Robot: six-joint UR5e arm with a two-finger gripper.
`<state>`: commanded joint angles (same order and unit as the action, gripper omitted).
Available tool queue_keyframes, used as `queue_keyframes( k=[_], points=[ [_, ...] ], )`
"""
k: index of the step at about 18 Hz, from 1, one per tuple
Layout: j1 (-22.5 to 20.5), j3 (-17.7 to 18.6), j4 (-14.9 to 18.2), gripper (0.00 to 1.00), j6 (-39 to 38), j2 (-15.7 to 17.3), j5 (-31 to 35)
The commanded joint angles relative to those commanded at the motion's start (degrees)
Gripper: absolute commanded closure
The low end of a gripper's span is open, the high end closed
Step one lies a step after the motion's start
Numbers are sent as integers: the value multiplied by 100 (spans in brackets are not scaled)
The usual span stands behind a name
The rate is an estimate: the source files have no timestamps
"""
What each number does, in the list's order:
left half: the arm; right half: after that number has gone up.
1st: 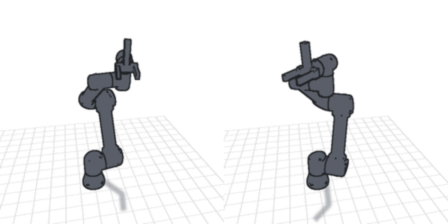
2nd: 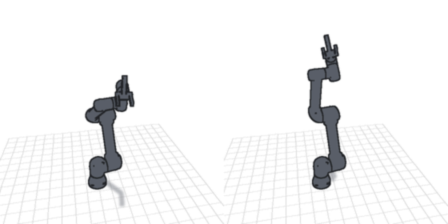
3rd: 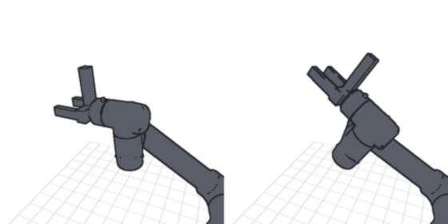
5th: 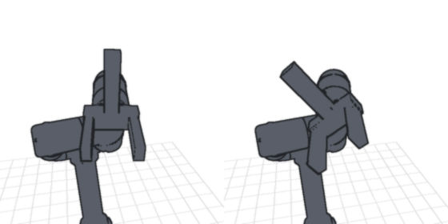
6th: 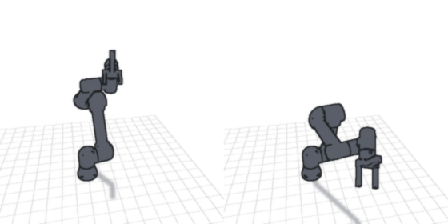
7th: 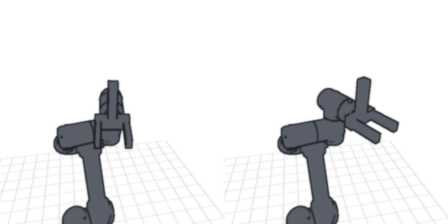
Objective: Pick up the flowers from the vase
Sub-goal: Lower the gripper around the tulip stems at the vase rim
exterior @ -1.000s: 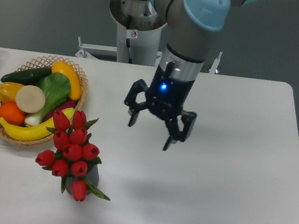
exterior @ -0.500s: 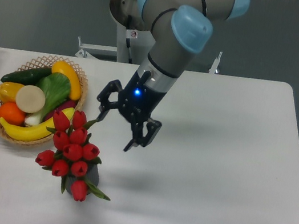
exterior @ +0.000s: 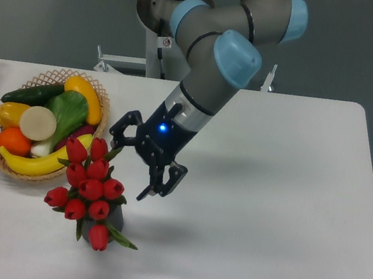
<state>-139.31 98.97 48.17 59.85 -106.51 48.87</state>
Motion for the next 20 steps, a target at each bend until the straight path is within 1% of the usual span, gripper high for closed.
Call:
queue_keyframes(
  k=[2, 6, 11, 17, 20],
  points=[
    [53, -97, -54, 0, 9, -132, -123],
    [80, -35, -54, 0, 202, -150, -430],
    [88, -27, -54, 0, 308, -194, -492],
    [62, -18, -63, 0, 316, -282, -756],
    [18, 96, -62, 0, 316, -308, -1282]
  ],
)
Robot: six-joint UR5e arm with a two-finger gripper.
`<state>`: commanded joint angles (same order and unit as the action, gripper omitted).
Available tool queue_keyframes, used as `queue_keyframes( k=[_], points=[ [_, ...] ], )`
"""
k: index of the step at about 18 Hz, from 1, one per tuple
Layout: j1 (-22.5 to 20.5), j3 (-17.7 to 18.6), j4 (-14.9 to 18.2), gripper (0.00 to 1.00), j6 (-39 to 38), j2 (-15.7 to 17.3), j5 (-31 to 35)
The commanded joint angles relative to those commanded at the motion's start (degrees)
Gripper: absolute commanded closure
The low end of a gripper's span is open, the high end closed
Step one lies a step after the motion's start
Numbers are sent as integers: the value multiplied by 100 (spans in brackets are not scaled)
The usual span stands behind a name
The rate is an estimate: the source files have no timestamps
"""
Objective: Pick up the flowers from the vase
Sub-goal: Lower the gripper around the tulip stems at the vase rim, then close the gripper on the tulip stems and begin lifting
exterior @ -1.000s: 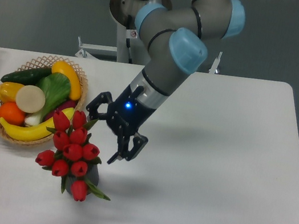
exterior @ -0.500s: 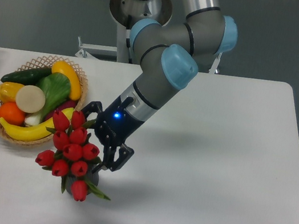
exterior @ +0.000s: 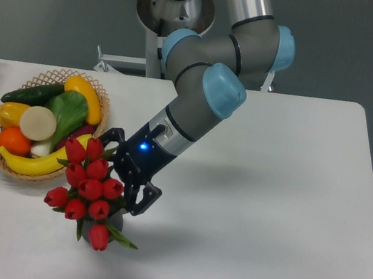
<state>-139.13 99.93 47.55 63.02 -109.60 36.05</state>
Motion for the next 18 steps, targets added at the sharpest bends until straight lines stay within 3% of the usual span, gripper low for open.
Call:
queue_keyframes(
  k=[15, 18],
  points=[
    [-35, 10, -9, 0, 246, -149, -265],
    [-27, -8, -211, 0, 246, -220, -300]
  ],
)
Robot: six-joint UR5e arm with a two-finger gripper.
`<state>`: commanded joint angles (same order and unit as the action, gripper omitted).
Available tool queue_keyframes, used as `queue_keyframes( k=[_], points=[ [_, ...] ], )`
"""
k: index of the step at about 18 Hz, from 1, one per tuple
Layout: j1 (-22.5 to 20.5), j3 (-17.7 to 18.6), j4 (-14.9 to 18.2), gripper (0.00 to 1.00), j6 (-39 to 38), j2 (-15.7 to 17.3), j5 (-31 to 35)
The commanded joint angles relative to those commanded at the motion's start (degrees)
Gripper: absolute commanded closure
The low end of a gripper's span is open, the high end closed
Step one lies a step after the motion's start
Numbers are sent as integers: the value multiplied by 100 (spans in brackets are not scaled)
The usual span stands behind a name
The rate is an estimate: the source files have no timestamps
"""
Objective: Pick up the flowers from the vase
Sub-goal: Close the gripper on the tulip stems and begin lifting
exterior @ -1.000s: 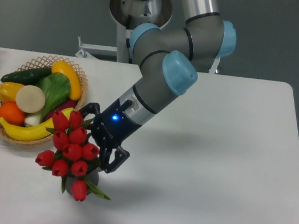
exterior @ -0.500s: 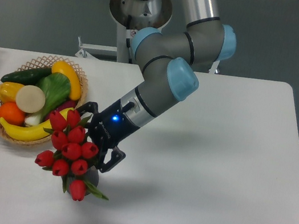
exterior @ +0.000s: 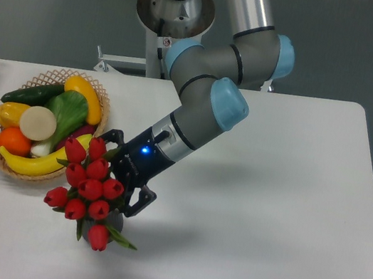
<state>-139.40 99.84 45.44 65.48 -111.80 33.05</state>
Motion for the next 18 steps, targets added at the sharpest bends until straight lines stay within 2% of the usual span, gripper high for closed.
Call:
queue_keyframes(
  k=[2, 7, 12, 18],
  points=[
    [-9, -9, -9, 4, 9, -26, -9],
    [-9, 9, -36, 34, 9, -35, -9],
    [-79, 35, -36, 45, 9, 17, -18],
    [-79, 35, -36, 45, -9, 35, -26]
  ],
)
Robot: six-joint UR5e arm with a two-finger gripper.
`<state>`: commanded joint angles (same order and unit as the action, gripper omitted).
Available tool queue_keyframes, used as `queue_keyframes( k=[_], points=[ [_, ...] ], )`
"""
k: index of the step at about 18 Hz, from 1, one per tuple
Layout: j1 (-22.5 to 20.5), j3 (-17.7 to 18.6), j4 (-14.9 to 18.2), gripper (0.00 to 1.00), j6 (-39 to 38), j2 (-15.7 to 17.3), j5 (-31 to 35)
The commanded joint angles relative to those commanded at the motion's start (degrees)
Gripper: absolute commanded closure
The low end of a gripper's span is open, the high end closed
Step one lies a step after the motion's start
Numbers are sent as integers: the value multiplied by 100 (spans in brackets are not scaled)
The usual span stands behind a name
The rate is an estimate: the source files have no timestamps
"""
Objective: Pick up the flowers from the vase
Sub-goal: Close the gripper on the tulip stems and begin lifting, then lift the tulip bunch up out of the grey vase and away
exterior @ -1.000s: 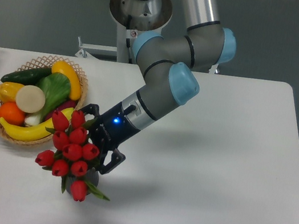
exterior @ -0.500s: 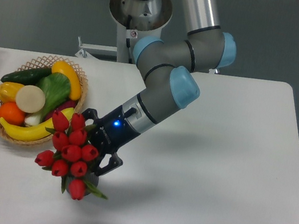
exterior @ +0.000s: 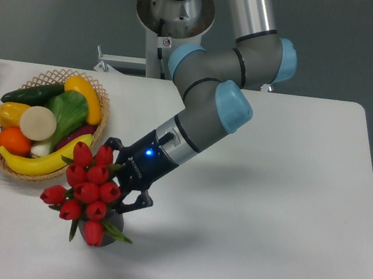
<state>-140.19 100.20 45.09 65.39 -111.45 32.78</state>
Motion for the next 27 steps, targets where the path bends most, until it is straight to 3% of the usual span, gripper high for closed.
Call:
queue_keyframes(
  k=[6, 10, 18, 27],
  points=[
    [0, 26, 0, 45, -70, 35, -9],
    [-17, 26, 9, 45, -430, 202, -359],
    [-53, -9, 9, 45, -580, 606, -404],
    [-149, -404, 9, 45, -1309, 774, -422]
  ],
)
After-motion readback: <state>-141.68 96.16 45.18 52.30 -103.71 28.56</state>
